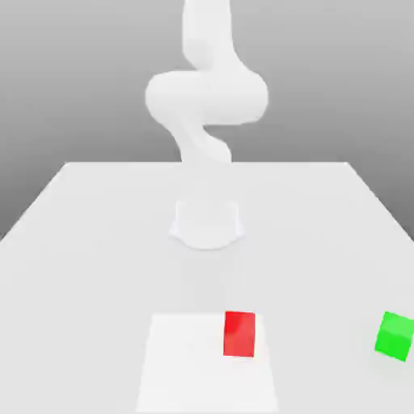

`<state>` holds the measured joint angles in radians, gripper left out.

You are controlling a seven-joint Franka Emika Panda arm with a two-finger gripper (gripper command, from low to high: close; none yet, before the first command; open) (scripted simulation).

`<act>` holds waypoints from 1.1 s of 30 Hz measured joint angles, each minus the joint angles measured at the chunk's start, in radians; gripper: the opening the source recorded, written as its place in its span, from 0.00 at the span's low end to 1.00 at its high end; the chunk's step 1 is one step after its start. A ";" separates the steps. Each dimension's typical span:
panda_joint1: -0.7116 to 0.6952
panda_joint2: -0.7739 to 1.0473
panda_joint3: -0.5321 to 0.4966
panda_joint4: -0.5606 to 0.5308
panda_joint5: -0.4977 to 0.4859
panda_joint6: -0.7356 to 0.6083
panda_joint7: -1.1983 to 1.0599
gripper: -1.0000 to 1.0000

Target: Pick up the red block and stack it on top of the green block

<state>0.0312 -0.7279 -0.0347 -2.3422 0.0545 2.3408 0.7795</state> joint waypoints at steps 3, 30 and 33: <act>0.040 0.094 -0.034 -0.052 0.062 0.050 -0.021 0.50; 0.129 0.774 0.012 -0.434 -0.057 0.492 0.240 0.50; 0.130 0.821 0.012 -0.425 -0.060 0.533 0.241 0.50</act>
<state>0.1612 0.0931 -0.0229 -2.7668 -0.0051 2.8740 1.0206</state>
